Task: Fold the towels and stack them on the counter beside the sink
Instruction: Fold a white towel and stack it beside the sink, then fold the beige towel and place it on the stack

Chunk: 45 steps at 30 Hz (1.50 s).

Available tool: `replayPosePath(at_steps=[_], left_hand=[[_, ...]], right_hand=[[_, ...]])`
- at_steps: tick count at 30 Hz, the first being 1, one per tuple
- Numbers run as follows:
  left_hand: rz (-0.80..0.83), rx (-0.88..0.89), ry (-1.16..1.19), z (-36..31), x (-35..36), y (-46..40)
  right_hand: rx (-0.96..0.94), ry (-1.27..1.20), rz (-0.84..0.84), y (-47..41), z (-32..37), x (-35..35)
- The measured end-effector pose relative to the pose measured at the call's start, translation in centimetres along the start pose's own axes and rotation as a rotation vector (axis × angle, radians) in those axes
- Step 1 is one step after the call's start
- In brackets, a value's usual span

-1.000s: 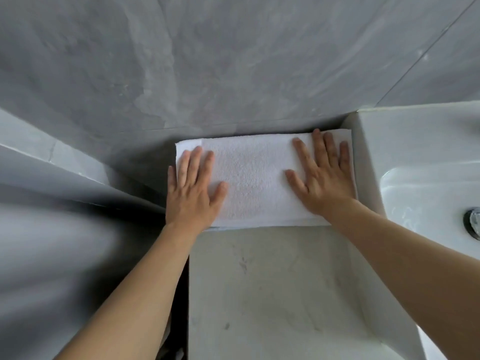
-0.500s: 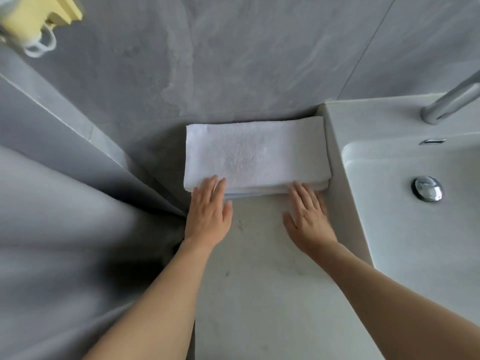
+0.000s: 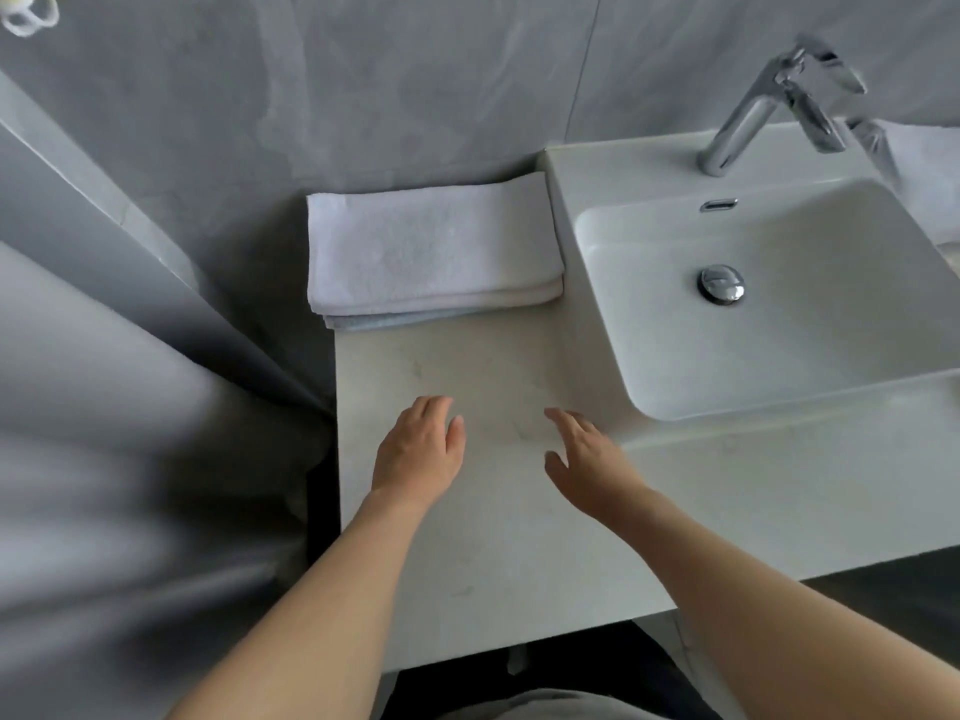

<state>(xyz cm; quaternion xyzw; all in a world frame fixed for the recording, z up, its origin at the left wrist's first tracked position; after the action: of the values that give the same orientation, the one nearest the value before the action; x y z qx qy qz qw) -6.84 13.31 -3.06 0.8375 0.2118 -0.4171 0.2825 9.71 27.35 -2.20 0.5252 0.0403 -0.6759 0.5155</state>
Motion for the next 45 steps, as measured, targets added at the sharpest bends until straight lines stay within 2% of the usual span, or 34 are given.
replayPosePath(at_steps=[4, 11, 18, 22, 31, 37, 42, 45], left_hand=[[0.074, -0.019, -0.006, -3.0, 2.8, 1.2], [0.236, 0.089, -0.012, -13.5, 7.1, 2.9], [0.218, 0.109, 0.15, -27.6, 13.6, 4.3], [0.21, 0.054, 0.265, -34.3, 15.9, 4.0], [0.369, 0.118, 0.228, -44.4, 20.9, -0.4], [0.514, 0.157, 0.267, -53.2, 26.2, -2.4], [0.408, 0.139, 0.311, -62.0, 29.0, -7.4], [0.324, 0.183, 0.304, -66.9, 30.3, -11.2]], right_hand=[[0.026, -0.016, -0.003, 3.3, -3.4, 0.2], [0.125, -0.04, -0.045, 9.3, -12.9, -4.0], [0.125, -0.07, -0.126, 14.0, -23.6, -9.9], [0.149, -0.103, -0.152, 16.6, -29.3, -13.1], [0.276, -0.2, -0.25, 18.5, -39.2, -17.8], [0.333, -0.199, -0.37, 18.1, -48.5, -22.3], [0.328, -0.136, -0.47, 14.9, -57.8, -28.3], [0.308, -0.099, -0.417, 11.7, -62.1, -30.2]])
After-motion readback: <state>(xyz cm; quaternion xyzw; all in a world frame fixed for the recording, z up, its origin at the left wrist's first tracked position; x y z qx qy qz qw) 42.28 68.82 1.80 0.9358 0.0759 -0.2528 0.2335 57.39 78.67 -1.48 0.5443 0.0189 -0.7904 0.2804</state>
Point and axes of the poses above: each hand's wrist, its own y-axis away from the middle knuckle, its own x-axis out of the palm, z = x × y, the point moved 2 cm from there along -y, towards the middle knuckle, and after that the axes turned 8 degrees about z, right-handed, at the moved point
